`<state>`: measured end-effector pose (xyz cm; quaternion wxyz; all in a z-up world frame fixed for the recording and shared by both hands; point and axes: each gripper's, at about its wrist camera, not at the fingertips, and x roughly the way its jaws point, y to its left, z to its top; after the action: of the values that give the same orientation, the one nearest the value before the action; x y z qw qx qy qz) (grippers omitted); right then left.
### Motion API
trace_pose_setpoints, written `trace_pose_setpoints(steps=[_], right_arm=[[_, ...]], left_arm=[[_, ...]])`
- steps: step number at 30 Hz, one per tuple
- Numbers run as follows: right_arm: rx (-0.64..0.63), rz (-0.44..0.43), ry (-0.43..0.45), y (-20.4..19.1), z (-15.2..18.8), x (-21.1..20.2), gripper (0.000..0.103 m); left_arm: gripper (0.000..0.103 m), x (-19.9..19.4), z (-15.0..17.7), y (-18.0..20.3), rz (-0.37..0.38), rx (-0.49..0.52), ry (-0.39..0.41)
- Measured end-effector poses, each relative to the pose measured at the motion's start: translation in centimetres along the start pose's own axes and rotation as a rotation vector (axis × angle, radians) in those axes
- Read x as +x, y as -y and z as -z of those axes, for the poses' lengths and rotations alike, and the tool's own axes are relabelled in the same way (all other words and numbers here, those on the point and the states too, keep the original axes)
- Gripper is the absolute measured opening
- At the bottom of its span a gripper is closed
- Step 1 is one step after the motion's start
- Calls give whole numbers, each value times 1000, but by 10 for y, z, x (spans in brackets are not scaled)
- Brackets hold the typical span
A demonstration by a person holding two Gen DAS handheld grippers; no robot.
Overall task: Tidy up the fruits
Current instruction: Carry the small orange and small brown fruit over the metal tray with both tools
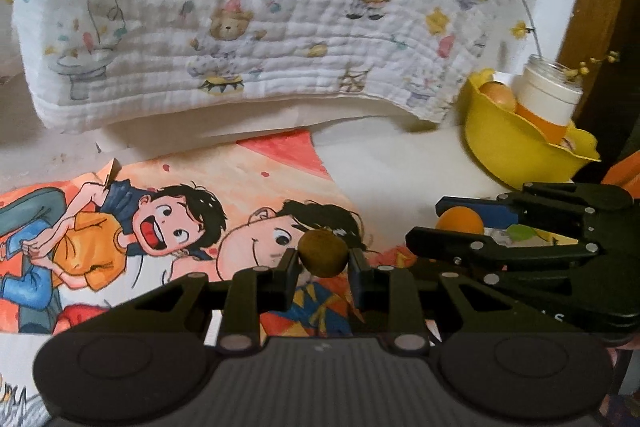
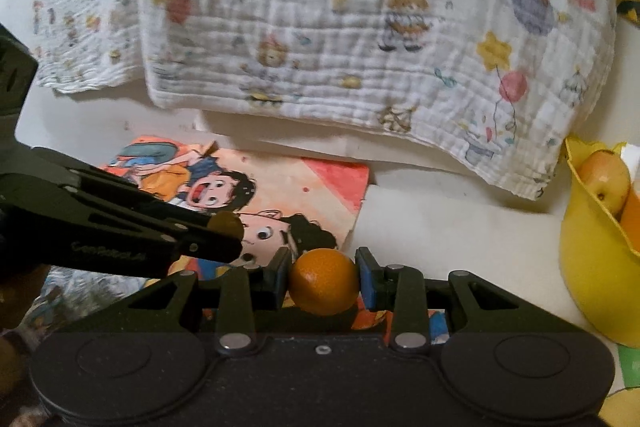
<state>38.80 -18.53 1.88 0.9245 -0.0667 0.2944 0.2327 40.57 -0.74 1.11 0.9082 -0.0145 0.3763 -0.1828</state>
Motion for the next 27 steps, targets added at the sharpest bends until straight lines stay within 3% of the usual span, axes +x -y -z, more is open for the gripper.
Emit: trace_pose_setpoints(steps=[7,17,27], right_arm=[[-43,-27,9,-13,10,-40,37],[-91,-68,-9,-32,51,-102,37],[-96,-83,-79,-42,97,-137,37]], left_arm=[[29,-29,12,15,20,11,6],[29,-70,39,48,66,57,13],[29,-81,67,78,112,119,-30]])
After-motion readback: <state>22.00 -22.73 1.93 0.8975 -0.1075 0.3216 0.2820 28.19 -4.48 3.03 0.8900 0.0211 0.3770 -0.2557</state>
